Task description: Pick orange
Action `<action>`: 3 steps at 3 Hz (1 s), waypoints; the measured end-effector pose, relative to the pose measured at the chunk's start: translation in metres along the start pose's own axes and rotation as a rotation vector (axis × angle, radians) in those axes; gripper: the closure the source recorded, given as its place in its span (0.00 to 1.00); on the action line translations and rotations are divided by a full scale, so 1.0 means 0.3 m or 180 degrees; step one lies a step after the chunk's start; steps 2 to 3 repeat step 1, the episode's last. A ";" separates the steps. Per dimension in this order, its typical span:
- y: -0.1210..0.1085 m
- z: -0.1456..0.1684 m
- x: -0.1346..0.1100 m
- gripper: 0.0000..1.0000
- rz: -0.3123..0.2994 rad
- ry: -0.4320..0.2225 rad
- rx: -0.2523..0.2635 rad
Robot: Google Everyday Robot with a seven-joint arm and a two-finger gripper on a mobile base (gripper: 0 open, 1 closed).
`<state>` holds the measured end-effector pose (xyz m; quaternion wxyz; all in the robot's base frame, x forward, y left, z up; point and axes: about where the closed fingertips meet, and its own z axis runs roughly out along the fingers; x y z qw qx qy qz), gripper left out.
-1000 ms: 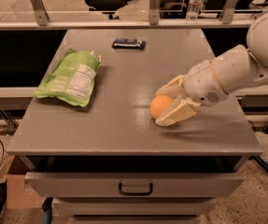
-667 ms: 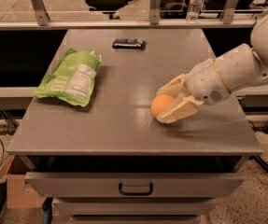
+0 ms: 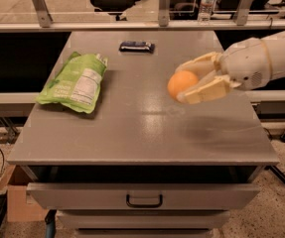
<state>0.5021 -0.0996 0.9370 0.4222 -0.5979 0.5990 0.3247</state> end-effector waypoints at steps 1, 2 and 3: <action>0.002 -0.050 -0.092 1.00 -0.0097 -0.0211 -0.0056; 0.002 -0.050 -0.092 1.00 -0.0097 -0.0211 -0.0056; 0.002 -0.050 -0.092 1.00 -0.0097 -0.0211 -0.0056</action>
Offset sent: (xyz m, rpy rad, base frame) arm 0.0000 0.0000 0.0000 0.0000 0.0000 0.0000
